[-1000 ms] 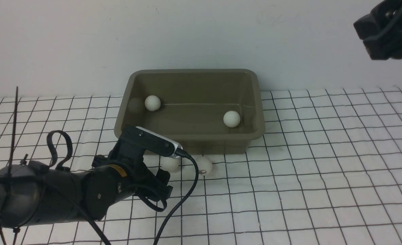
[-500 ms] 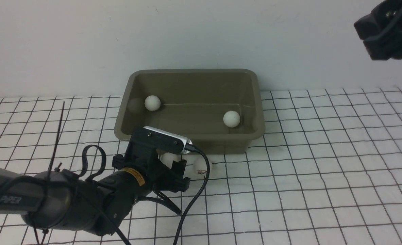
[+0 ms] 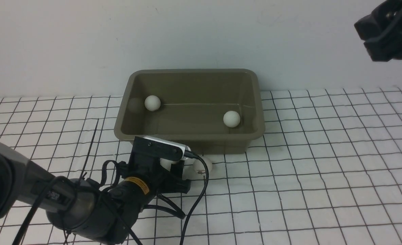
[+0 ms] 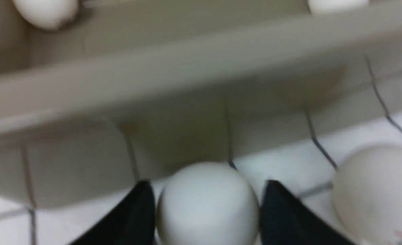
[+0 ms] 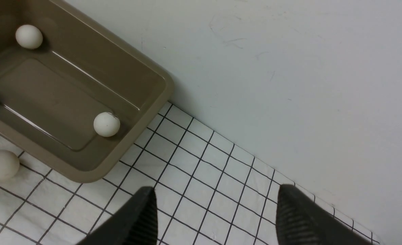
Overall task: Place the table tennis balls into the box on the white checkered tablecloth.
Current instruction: 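Reach for and grasp a ping pong ball on the table beside the basket, then drop the ball into the bin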
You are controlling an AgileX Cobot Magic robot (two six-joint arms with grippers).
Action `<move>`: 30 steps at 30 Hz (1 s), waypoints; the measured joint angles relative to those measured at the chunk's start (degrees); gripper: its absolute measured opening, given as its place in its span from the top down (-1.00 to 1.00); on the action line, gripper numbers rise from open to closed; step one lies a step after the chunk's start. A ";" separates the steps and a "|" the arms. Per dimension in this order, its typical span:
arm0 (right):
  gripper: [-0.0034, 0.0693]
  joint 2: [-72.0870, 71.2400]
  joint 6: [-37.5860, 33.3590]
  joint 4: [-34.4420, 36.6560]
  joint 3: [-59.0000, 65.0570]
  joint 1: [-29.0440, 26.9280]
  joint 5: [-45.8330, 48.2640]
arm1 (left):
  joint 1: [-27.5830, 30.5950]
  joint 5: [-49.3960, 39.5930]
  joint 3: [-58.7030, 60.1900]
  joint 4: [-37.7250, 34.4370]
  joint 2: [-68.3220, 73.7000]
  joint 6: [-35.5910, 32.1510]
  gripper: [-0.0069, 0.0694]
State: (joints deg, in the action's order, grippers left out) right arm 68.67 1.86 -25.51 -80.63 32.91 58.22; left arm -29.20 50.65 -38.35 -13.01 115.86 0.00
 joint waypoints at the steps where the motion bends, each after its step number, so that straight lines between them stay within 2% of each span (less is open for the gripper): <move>1: -0.25 0.00 0.00 0.00 0.00 0.00 0.00 | 0.00 1.12 0.00 -0.05 0.13 0.00 -0.08; 7: -0.25 0.00 0.00 0.00 0.00 0.00 0.00 | -0.04 3.80 0.17 0.38 0.10 -1.52 -0.09; 15: -0.25 0.00 -0.12 0.00 0.00 0.00 0.00 | -3.23 4.31 8.67 2.19 -3.11 2.89 -0.09; 20: -0.25 0.00 -0.18 0.00 0.00 0.00 0.00 | -7.60 12.54 16.50 2.30 -8.32 4.02 -0.09; 23: -0.25 0.00 -0.18 0.00 0.00 0.00 0.00 | -9.06 14.03 18.18 2.68 -12.09 4.79 -0.09; 30: -0.25 0.00 -0.18 0.63 0.00 0.00 0.11 | -4.92 14.47 17.64 3.41 -15.00 6.70 -0.09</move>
State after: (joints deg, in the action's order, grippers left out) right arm 68.67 1.68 -24.89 -80.63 32.91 58.33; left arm -34.12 65.13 -20.72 -9.60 100.85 6.70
